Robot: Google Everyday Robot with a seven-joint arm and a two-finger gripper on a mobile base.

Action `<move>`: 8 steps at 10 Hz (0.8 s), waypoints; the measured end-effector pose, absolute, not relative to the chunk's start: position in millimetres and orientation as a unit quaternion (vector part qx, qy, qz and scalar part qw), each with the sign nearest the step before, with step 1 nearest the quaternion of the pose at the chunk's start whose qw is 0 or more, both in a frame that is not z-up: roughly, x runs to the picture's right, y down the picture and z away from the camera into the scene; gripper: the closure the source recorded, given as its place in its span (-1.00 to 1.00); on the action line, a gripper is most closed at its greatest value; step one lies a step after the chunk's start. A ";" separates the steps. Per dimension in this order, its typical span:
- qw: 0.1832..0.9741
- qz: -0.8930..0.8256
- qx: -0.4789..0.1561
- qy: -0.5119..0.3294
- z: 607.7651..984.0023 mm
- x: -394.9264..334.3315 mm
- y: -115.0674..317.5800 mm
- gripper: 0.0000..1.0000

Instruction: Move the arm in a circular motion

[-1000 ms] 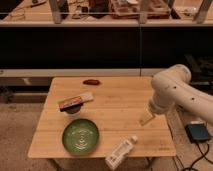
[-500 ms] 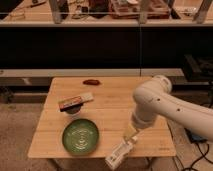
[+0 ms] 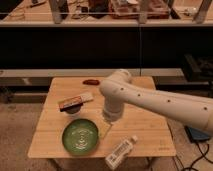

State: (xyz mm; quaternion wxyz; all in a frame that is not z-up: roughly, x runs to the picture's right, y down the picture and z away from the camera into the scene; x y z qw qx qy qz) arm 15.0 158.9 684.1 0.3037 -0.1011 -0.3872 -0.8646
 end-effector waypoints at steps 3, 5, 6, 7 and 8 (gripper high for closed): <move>0.290 -0.874 -0.107 -0.375 741.1 -4.3 107.8 -0.60; 0.291 -0.882 -0.102 -0.356 773.6 7.6 75.7 -0.60; 0.293 -0.888 -0.096 -0.341 789.4 16.7 58.1 -0.60; 0.303 -0.894 -0.081 -0.320 804.8 32.6 33.4 -0.60; 0.312 -0.897 -0.075 -0.304 812.5 51.2 19.7 -0.60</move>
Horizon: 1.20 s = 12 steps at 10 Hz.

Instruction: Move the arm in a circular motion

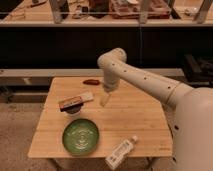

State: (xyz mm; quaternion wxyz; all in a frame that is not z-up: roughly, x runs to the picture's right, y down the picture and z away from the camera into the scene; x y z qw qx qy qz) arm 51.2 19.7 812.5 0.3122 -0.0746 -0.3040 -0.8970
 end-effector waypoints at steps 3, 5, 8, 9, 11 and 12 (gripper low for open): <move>0.332 -0.898 -0.058 -0.283 829.1 104.4 -5.2 -0.26; 0.350 -0.887 -0.067 -0.293 823.8 123.2 0.3 0.08; 0.368 -0.879 -0.073 -0.293 804.9 162.3 17.9 0.10; 0.367 -0.880 -0.074 -0.293 793.0 170.8 29.2 0.10; 0.369 -0.878 -0.075 -0.295 762.4 183.6 48.3 0.10; 0.372 -0.879 -0.073 -0.291 755.0 178.0 54.2 0.10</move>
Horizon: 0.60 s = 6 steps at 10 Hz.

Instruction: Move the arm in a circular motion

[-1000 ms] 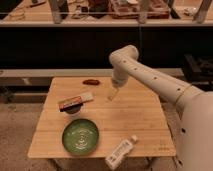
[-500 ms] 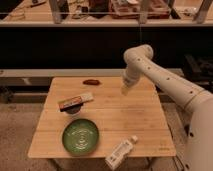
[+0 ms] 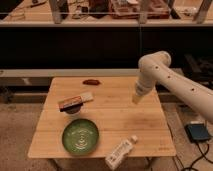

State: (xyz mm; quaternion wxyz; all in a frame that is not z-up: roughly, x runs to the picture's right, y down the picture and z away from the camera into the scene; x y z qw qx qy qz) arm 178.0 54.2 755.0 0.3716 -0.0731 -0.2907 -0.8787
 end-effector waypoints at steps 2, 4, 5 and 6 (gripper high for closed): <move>0.385 -0.871 -0.069 -0.296 745.9 182.3 61.5 0.10; 0.351 -0.884 -0.072 -0.301 739.2 187.5 63.0 0.10; 0.342 -0.888 -0.072 -0.300 734.3 186.9 64.3 0.10; 0.334 -0.891 -0.072 -0.299 729.6 184.8 70.7 0.10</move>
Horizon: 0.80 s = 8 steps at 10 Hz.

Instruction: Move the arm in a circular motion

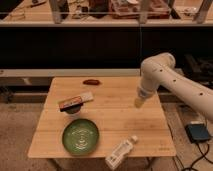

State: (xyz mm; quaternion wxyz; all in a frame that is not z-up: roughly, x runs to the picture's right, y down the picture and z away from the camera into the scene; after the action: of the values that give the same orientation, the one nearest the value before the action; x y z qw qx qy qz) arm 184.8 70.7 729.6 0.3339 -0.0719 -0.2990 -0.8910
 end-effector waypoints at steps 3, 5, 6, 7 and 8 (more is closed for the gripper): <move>0.318 -0.894 -0.070 -0.307 713.5 167.4 101.4 0.10; 0.294 -0.903 -0.064 -0.308 693.6 152.1 119.4 0.10; 0.286 -0.905 -0.064 -0.308 683.9 145.7 124.7 0.10; 0.276 -0.908 -0.064 -0.309 681.3 140.7 127.2 0.10; 0.261 -0.911 -0.065 -0.313 679.4 131.6 133.9 0.10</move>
State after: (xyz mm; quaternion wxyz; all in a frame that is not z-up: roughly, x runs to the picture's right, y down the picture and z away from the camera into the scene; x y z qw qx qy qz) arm 131.6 133.9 679.4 0.2609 -0.0646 -0.3130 -0.9109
